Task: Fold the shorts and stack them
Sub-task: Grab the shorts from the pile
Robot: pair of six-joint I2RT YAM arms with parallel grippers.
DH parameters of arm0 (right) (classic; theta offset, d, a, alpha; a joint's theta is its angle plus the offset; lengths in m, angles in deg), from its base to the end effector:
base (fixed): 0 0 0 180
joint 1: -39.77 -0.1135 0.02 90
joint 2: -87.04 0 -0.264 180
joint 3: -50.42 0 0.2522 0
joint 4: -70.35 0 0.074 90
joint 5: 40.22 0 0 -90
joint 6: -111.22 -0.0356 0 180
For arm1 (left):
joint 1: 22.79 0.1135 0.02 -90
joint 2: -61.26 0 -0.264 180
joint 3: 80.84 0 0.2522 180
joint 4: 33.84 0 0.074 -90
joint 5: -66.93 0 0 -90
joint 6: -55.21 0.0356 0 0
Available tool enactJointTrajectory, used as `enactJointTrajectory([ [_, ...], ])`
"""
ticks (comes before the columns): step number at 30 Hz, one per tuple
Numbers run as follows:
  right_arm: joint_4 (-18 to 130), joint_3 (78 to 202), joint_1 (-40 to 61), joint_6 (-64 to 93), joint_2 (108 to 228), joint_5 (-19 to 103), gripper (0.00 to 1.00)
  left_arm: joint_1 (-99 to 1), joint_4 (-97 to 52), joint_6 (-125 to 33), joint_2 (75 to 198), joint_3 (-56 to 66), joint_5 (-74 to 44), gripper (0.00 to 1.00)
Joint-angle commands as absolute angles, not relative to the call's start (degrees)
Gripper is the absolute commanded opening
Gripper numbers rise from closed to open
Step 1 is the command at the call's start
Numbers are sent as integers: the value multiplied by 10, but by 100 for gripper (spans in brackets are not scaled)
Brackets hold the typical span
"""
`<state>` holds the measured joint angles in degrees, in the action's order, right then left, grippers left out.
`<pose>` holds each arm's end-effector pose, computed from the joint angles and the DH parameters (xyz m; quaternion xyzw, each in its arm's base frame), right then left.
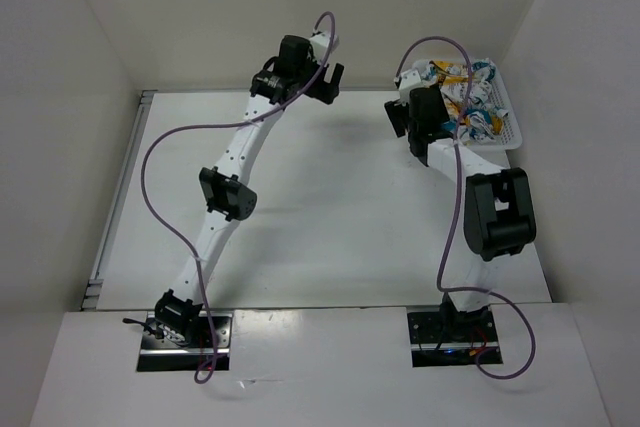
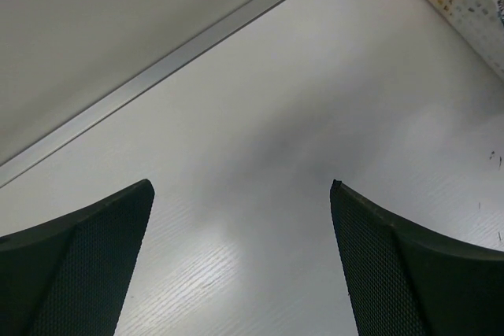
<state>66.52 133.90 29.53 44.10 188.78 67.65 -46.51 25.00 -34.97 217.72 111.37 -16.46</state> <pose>0.4085 0.0627 0.2524 -0.1504 0.8101 -0.1888 0.5342 0.5177 -0.2320 0.3234 0.2010 0.8089 -0.1610 0.5285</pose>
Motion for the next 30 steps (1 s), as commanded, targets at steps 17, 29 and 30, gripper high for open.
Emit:
enactJointTrajectory([
  [17, 752, 1374, 296, 495, 1974, 764, 55, -444, 232, -348, 2187, 1124, -213, 99],
  [29, 718, 1398, 296, 479, 1906, 764, 0, -444, 237, -348, 2150, 1124, -181, 99],
  [30, 711, 1404, 296, 479, 1895, 764, 0, -444, 237, -348, 2150, 1124, -174, 99],
])
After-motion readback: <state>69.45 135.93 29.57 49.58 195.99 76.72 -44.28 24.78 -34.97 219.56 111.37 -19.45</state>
